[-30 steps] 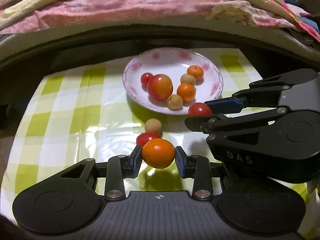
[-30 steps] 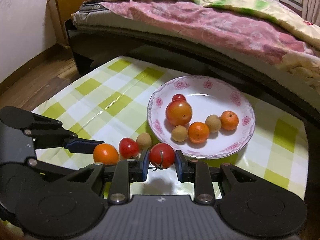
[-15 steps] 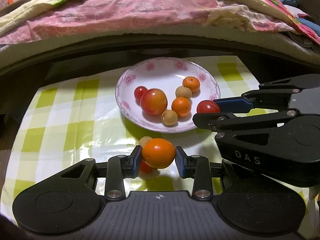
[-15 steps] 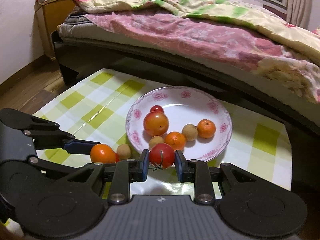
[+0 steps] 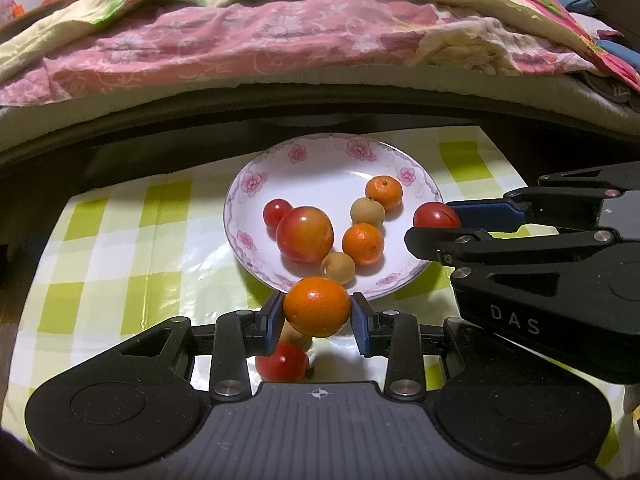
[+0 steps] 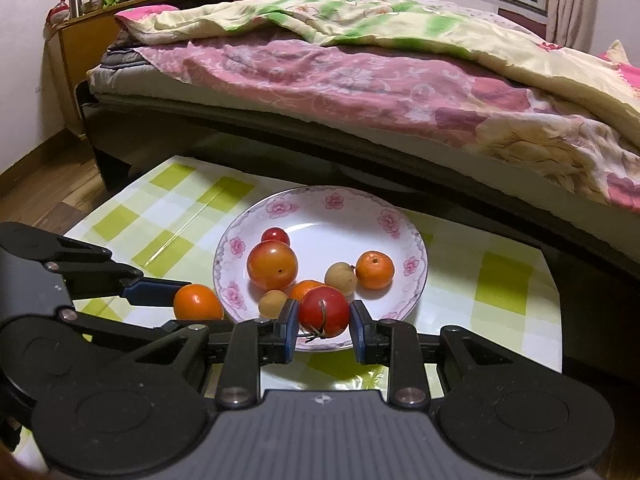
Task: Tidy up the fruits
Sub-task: 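Carry the mandarin and cherry tomato into the plate and open both grippers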
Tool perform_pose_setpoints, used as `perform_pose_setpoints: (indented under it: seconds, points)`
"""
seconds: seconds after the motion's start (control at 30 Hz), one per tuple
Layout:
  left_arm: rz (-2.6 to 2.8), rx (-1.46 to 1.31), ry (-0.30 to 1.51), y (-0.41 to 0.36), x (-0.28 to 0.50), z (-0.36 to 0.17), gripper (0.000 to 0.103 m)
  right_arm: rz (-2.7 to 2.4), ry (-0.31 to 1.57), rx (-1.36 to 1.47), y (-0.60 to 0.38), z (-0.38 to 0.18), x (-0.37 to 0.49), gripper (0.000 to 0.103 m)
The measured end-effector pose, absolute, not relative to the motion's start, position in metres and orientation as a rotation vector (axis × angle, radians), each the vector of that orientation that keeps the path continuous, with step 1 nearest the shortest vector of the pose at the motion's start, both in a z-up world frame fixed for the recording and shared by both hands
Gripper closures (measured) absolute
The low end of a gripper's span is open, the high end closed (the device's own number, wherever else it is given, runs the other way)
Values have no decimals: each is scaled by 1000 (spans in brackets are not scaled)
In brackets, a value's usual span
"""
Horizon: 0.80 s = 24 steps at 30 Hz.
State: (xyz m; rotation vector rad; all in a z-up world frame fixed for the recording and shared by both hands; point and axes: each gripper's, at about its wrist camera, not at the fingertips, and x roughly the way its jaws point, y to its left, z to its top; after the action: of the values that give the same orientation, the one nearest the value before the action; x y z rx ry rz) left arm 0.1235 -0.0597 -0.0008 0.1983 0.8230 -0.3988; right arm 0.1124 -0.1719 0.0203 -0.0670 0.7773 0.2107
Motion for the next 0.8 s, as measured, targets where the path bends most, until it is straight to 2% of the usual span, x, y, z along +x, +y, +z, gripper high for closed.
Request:
perform_pose_setpoints:
  seconds: [0.8]
  points:
    - [-404,211,817,-75,155,-16,60,142,816,-3,-191,8,141,73]
